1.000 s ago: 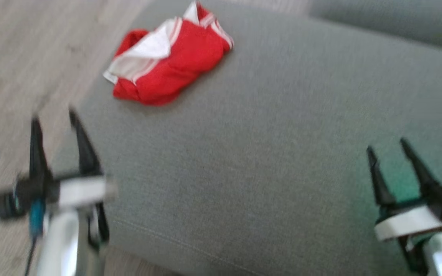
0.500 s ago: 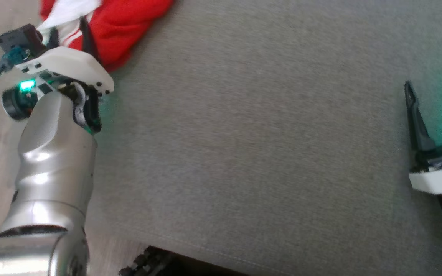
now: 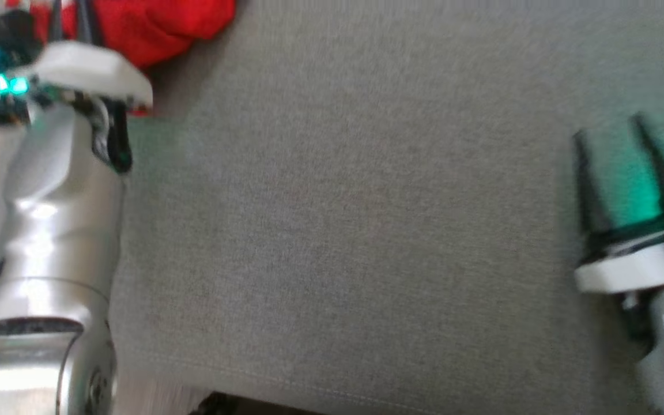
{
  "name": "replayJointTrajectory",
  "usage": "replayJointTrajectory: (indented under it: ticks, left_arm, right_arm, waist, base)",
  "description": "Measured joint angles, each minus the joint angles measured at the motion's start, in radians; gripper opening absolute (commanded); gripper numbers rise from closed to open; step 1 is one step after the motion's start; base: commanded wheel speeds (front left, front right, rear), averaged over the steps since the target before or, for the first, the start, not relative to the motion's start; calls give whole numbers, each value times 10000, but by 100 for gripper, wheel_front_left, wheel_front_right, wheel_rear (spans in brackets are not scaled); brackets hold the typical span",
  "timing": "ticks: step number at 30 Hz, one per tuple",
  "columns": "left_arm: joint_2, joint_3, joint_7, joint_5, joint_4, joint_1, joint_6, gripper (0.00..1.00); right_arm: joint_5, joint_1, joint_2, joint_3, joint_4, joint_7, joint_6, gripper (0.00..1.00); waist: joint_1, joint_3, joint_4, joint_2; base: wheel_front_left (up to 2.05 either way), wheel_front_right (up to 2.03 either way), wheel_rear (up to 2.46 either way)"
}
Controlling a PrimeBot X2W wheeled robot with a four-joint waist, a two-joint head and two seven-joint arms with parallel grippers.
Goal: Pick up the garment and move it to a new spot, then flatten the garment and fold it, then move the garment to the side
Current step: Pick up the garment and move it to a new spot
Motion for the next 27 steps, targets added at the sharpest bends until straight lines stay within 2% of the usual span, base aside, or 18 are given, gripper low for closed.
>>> replayJointTrajectory:
  ticks: [5,10,13,18,19,20,21,24,27]
  left_arm:
    - [146,-474,-21,453,-1580,-389,-351,0]
    - [198,-1076,-69,543,-2451,-583,-541,0]
    - [-10,-1480,341,165,-2974,-716,-617,0]
    - [-502,-2686,1285,-1177,-4498,-712,-627,0]
    - [-502,-2686,1285,-1177,-4498,-712,-627,0]
    - [-587,-3058,1580,-1538,-5131,-635,-642,0]
    - [-587,-3058,1580,-1538,-5131,-635,-642,0]
    - [-625,-3783,2130,-1944,-5843,107,-702,0]
    - [-637,-4274,2046,-1847,-5693,1021,-702,0]
  right_arm:
    - [46,610,769,500,418,8,0,100]
    - [203,991,1373,759,523,10,0,100]
    - [244,1335,1586,811,514,31,0,100]
    - [330,1696,1808,872,435,48,0,100]
    - [330,1696,1808,872,435,48,0,100]
    - [336,1707,1831,884,345,50,0,100]
    - [336,1707,1831,884,345,50,0,100]
    - [349,1679,1977,884,111,50,0,100]
    - [366,1597,2082,938,61,50,0,100]
  waist:
    - [-3,-1196,-313,0]
    - [-5,-2452,-1011,1]
    - [-5,-3003,-1712,1]
    - [-5,-3664,-3047,1]
    - [-5,-3664,-3047,1]
    - [-4,-3824,-3581,1]
    - [-4,-3824,-3581,1]
    - [-3,-3891,-4741,1]
    - [-3,-3661,-5191,1]
  base:
    - [0,0,0]
    - [0,0,0]
    - [0,0,0]
    - [0,0,0]
    - [0,0,0]
    - [0,0,0]
    - [0,0,0]
    - [0,0,0]
    - [0,0,0]
